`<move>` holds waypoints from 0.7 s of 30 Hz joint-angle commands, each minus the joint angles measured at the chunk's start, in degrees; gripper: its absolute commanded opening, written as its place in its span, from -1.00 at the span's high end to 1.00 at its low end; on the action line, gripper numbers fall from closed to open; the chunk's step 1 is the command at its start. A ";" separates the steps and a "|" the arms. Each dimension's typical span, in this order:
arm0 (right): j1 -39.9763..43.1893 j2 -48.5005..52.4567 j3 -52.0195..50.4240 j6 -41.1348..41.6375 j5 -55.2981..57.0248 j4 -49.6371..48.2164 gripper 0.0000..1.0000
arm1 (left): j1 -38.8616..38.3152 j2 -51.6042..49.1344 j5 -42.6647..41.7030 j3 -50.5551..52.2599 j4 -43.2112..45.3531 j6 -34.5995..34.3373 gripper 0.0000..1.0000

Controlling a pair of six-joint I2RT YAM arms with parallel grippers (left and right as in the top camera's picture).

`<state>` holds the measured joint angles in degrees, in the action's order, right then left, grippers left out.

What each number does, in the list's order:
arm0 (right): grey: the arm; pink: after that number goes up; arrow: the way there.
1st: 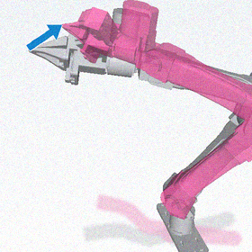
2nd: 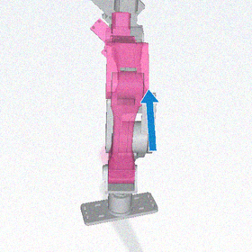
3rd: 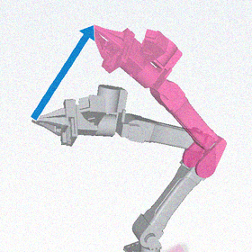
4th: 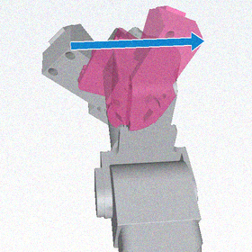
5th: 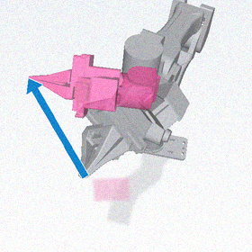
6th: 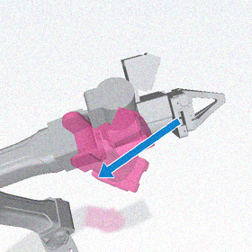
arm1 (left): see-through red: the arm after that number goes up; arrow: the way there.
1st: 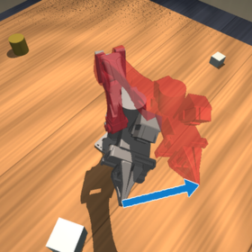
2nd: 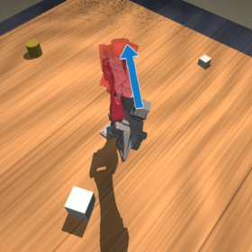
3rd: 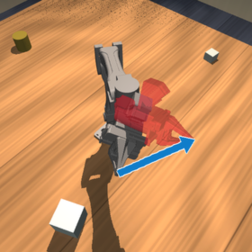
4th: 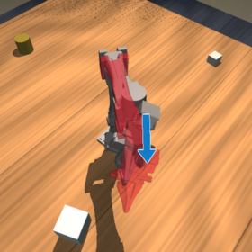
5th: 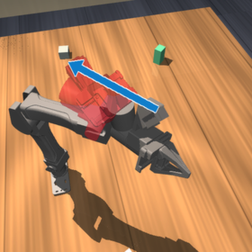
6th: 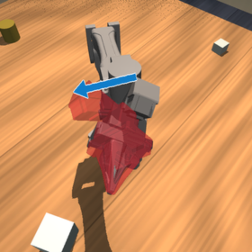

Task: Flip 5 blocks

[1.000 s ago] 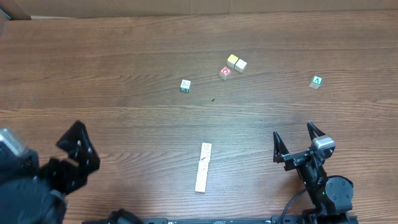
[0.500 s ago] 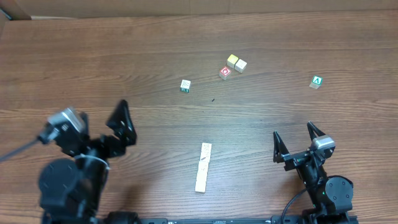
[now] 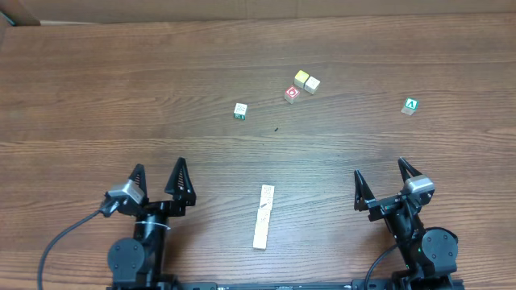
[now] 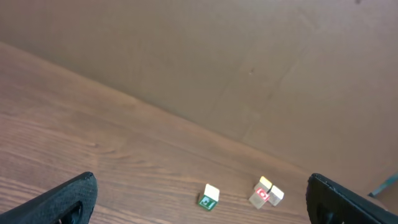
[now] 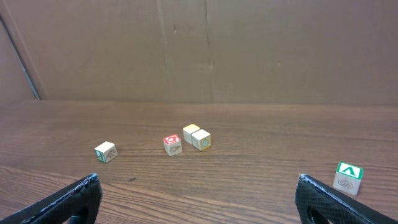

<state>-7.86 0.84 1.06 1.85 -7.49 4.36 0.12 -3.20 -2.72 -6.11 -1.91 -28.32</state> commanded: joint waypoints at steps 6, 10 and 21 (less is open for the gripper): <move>0.26 -0.68 -0.61 -0.20 0.33 -0.24 -1.00 | 0.66 2.99 6.16 5.84 -2.34 3.15 -1.00; 0.26 -0.68 -0.61 -0.20 0.33 -0.24 -1.00 | 0.66 2.99 5.66 5.84 -2.43 10.82 -1.00; 0.26 -0.68 -0.61 -0.17 0.33 -0.24 -1.00 | 0.66 2.84 4.59 5.84 -2.58 16.61 -0.99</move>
<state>-7.86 0.84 1.06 1.85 -7.49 4.34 0.16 -1.02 1.76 -0.49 -4.47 -15.11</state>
